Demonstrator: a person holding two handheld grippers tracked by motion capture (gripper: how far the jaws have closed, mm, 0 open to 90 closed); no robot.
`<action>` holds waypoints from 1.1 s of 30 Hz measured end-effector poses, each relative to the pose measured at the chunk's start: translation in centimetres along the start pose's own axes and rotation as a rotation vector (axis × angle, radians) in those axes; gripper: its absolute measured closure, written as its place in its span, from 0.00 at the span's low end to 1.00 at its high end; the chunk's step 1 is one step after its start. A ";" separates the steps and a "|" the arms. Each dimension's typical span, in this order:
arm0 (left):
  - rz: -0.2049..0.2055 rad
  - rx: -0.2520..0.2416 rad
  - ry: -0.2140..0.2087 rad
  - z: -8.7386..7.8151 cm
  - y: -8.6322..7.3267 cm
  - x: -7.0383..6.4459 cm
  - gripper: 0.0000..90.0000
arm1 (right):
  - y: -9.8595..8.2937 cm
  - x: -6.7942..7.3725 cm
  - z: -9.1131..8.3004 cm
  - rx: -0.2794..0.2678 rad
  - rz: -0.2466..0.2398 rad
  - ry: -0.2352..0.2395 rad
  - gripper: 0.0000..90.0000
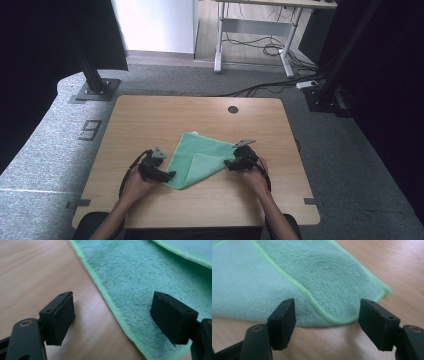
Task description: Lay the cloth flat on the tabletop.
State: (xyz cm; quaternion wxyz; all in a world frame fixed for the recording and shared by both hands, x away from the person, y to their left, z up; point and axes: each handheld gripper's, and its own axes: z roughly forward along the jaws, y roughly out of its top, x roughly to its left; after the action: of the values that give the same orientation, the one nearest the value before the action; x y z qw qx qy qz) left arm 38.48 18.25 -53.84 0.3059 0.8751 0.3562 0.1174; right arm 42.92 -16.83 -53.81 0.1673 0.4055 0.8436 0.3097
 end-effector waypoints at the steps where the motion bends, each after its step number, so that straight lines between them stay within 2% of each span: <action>1: 0.000 0.000 0.000 0.0 0.0 0.0 0.21 | 0.0 0.0 0.0 0.000 0.000 0.000 0.33; 5: 0.024 0.000 -0.018 0.1 0.0 -1.4 0.19 | 0.9 -1.2 0.9 -0.002 0.026 -0.003 0.33; 8: 0.038 -0.002 -0.024 0.3 0.2 -2.0 0.18 | 1.1 -1.4 1.1 0.000 0.032 -0.004 0.33; 10: 0.064 -0.018 -0.014 0.1 0.4 -2.2 0.18 | 1.4 -1.5 1.0 0.006 0.031 -0.006 0.35; 12: 0.056 -0.060 -0.015 -0.3 0.6 -1.9 0.18 | 1.6 -1.3 0.6 -0.003 0.027 -0.004 0.36; 13: 0.019 -0.097 -0.026 -0.6 0.8 -1.5 0.18 | 1.9 -1.1 0.2 -0.018 0.030 0.012 0.36; 15: 0.010 -0.103 -0.021 -0.6 0.8 -1.2 0.18 | 2.1 -0.9 0.0 -0.027 0.030 0.026 0.36; 16: 0.005 -0.106 0.005 -0.5 0.8 -0.9 0.18 | 2.2 -0.7 -0.1 -0.032 0.029 0.037 0.36; 17: -0.003 -0.092 0.032 -0.1 0.7 -0.4 0.17 | 2.8 0.0 -0.2 -0.043 0.019 0.068 0.36; 20: -0.023 -0.080 0.039 0.3 0.4 0.0 0.17 | 3.4 0.8 -0.1 -0.054 0.013 0.108 0.36; 22: -0.025 -0.070 0.052 0.6 0.3 0.2 0.16 | 4.3 2.2 0.3 -0.055 -0.009 0.151 0.36; 23: -0.025 -0.070 0.052 0.6 0.3 0.2 0.16 | 4.3 2.2 0.3 -0.055 -0.009 0.151 0.36; 24: -0.018 -0.070 0.051 0.8 0.0 0.3 0.16 | 4.9 3.2 0.7 -0.044 -0.038 0.171 0.37; 26: -0.041 -0.076 0.035 0.9 -0.1 0.5 0.16 | 5.3 4.0 1.1 -0.039 -0.055 0.185 0.39; 28: -0.037 -0.088 0.036 0.9 -0.3 0.5 0.15 | 5.8 4.7 1.6 -0.036 -0.071 0.198 0.40; 33: -0.041 -0.088 0.037 0.9 -0.3 0.5 0.15 | 6.5 5.9 2.7 -0.023 -0.092 0.229 0.42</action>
State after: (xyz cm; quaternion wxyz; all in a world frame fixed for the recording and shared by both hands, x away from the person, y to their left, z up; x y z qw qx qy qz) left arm 39.03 18.40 -54.75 0.3399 0.8509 0.3741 0.1430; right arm 44.52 -8.04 -51.73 0.0883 0.3265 0.8713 0.3555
